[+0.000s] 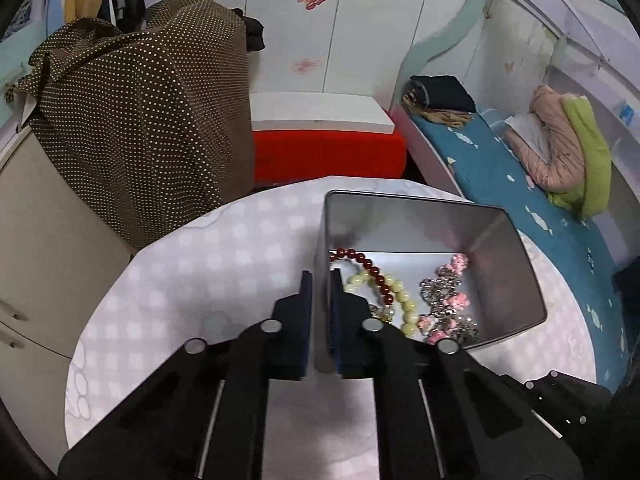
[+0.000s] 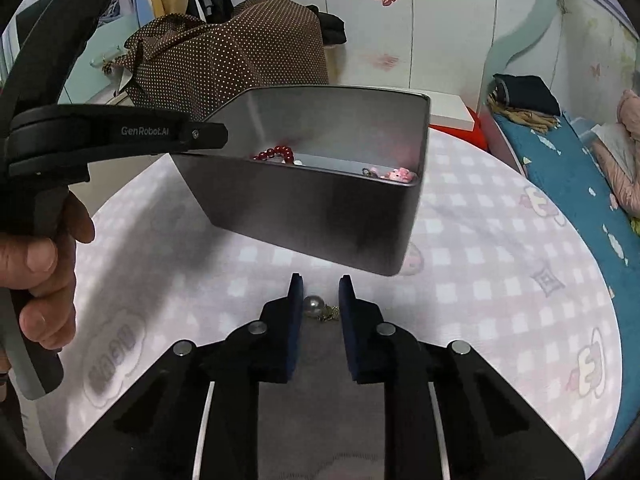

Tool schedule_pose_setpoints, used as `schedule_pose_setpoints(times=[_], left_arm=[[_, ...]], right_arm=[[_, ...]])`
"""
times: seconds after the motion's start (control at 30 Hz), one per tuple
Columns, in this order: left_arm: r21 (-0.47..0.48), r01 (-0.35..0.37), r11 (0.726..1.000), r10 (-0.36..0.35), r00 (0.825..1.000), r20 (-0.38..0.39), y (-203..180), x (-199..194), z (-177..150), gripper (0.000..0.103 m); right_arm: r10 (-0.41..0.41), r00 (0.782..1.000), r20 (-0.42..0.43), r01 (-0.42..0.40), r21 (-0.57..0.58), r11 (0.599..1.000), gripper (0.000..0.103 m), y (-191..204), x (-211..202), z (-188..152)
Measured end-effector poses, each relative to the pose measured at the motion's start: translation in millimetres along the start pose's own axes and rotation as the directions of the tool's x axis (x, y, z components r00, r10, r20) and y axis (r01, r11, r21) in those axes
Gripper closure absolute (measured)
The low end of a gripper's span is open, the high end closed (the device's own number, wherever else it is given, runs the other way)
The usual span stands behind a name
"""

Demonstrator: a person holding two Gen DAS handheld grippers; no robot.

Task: Organize jewelry
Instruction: 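Grasp the pearl and gold charm with the right tool, then lower the pearl charm into the grey box and open the right tool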

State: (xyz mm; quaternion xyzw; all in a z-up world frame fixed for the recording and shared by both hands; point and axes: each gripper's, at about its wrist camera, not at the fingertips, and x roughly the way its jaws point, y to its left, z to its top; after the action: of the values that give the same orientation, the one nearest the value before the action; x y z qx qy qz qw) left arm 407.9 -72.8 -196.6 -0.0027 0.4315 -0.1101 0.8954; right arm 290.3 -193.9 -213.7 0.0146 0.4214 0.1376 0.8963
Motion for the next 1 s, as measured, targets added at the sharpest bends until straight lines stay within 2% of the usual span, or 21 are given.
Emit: schedule_pose_setpoints(times=[0.3, 0.47, 0.57, 0.73, 0.83, 1.0], left_arm=[[-0.027, 0.017, 1.000, -0.017, 1.000, 0.004, 3, -3, -3, 0.098], [-0.040, 0.013, 0.999, -0.013, 1.000, 0.011, 4, -8, -10, 0.098], [-0.049, 0.008, 0.999, -0.008, 1.000, 0.015, 3, -11, -12, 0.098], [-0.048, 0.003, 0.999, -0.002, 1.000, 0.014, 2, -13, -14, 0.098], [-0.049, 0.002, 0.999, -0.001, 1.000, 0.013, 2, -14, -14, 0.098], [-0.056, 0.006, 0.998, -0.005, 1.000, 0.009, 3, -15, -16, 0.098]], right_arm=[[0.043, 0.999, -0.010, -0.042, 0.031, 0.999, 0.086, -10, -20, -7], [0.058, 0.998, 0.011, -0.058, 0.029, 0.998, 0.086, -9, -43, -6], [0.067, 0.997, 0.040, -0.068, 0.020, 0.997, 0.086, -6, -60, 5], [0.062, 0.992, 0.111, -0.060, -0.022, 0.998, 0.086, 2, -83, 42], [0.056, 0.990, 0.126, -0.052, -0.040, 0.998, 0.086, 3, -80, 63], [0.060, 0.993, 0.103, -0.055, -0.054, 0.997, 0.086, 7, -56, 84]])
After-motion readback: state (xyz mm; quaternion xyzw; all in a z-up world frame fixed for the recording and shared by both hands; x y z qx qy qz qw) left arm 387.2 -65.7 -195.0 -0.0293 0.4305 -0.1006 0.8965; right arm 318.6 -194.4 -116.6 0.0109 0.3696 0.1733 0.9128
